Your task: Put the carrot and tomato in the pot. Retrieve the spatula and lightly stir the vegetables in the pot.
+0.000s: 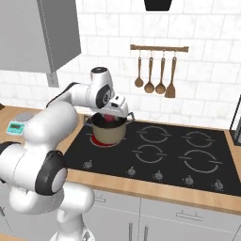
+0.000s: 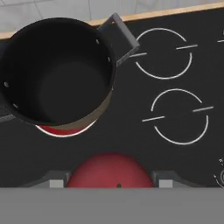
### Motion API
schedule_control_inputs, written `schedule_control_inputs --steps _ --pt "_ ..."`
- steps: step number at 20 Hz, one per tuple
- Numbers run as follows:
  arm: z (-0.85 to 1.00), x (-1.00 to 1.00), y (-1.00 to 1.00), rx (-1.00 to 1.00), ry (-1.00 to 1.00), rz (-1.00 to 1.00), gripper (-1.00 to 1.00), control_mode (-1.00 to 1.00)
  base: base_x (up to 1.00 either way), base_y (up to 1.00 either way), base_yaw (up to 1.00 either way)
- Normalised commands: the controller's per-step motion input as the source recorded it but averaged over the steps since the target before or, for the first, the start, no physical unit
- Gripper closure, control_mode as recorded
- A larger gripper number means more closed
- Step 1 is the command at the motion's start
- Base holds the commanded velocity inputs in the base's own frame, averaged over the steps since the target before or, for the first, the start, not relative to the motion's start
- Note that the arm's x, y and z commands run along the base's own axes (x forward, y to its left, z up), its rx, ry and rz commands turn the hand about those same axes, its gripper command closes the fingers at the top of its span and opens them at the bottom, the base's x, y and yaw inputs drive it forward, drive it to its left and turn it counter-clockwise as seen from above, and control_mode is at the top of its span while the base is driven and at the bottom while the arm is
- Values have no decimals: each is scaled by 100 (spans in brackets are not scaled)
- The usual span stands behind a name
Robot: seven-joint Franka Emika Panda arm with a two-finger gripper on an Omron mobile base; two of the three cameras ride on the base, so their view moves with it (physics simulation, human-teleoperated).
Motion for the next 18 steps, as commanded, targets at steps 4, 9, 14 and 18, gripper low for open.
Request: schedule_control_inputs --steps 4,9,14,18 --pt "-44 83 31 9 4 14 100 -100 0 0 0" --pt "-62 54 31 1 0 13 100 -100 0 0 0" --pt "-57 53 24 0 0 9 100 -100 0 0 0" --pt "-45 9 18 0 0 8 100 -100 0 0 0"
